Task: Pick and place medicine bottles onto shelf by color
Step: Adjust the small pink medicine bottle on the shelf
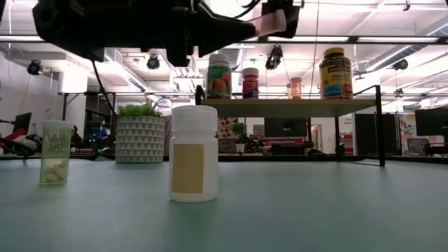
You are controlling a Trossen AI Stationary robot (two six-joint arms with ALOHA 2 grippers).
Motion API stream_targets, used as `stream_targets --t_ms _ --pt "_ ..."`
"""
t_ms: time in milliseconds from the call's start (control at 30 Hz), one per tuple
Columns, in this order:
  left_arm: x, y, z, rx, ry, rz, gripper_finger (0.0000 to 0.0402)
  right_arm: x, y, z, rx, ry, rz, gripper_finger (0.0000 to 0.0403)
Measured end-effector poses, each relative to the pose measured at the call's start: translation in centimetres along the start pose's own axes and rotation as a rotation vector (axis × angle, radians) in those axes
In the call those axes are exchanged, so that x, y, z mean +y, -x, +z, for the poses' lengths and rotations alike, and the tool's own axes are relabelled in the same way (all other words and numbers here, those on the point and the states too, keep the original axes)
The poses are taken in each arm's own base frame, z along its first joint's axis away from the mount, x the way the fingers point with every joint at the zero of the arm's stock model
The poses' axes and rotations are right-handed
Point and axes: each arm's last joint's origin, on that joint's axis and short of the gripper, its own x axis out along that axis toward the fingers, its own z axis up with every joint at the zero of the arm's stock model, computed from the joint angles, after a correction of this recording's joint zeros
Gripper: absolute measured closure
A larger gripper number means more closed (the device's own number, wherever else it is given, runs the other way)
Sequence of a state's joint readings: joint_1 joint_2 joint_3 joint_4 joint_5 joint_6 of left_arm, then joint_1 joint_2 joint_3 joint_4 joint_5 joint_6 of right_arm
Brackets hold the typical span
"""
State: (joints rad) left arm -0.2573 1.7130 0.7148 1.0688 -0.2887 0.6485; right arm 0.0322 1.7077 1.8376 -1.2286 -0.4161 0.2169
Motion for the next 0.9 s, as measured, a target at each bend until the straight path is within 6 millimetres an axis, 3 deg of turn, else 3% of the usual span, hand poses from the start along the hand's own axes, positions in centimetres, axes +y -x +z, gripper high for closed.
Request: stream_targets --t_ms 267,433,600,900 --pt "0.0 1.7 -0.1 -0.101 0.077 0.062 0.0320 2.0 4.2 -1.7 -0.305 0.294 -0.139 0.0192" --pt "0.5 3.3 0.2 -0.214 0.121 0.133 0.0320 3.6 4.5 -4.2 -0.607 0.519 -0.209 0.0191" --pt "0.9 4.1 0.3 -0.274 0.144 0.175 0.0320 3.9 0.7 -6.9 -0.808 0.625 -0.358 0.0191" --pt "0.8 4.3 0.0 -0.266 0.166 0.165 0.0320 4.0 -5.5 -10.7 -0.931 0.622 -0.506 0.0191"
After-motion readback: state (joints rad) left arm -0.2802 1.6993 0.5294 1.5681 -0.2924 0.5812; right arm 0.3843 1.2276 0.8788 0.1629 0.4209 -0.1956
